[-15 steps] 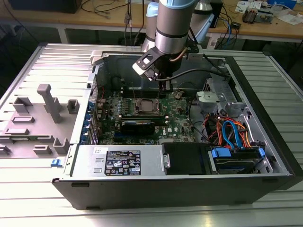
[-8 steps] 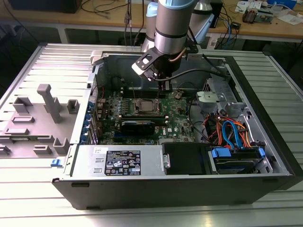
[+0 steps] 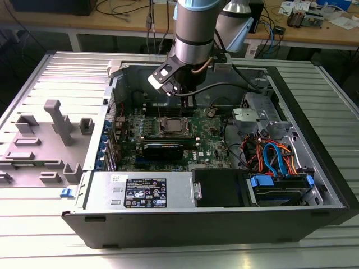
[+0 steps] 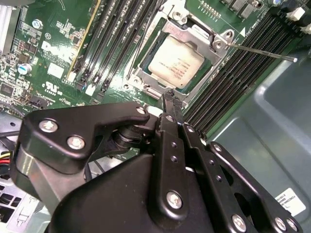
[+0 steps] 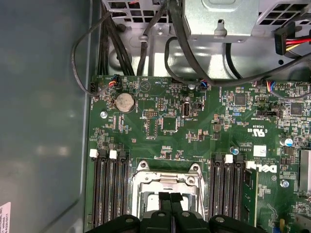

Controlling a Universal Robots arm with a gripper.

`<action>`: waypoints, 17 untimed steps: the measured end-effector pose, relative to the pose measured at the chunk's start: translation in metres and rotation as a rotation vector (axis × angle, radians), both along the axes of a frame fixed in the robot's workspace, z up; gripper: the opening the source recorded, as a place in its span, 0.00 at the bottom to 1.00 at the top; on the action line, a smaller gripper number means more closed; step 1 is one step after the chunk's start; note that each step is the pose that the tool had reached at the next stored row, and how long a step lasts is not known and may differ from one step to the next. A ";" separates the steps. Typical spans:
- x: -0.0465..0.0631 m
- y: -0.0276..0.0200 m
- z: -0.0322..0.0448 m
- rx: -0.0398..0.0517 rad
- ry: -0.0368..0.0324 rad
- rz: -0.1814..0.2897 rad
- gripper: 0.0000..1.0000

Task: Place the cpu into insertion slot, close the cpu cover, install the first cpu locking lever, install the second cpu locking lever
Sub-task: 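Close the cpu cover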

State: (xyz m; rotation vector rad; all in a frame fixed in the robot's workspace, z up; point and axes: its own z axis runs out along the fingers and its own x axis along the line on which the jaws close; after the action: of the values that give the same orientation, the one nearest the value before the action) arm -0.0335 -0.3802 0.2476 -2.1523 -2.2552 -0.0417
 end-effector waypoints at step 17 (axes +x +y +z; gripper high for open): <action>-0.026 -0.0037 -0.0024 0.0000 0.0006 0.004 0.11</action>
State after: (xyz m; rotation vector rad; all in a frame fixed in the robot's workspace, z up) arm -0.0594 -0.3839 0.2452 -2.1470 -2.2595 -0.0410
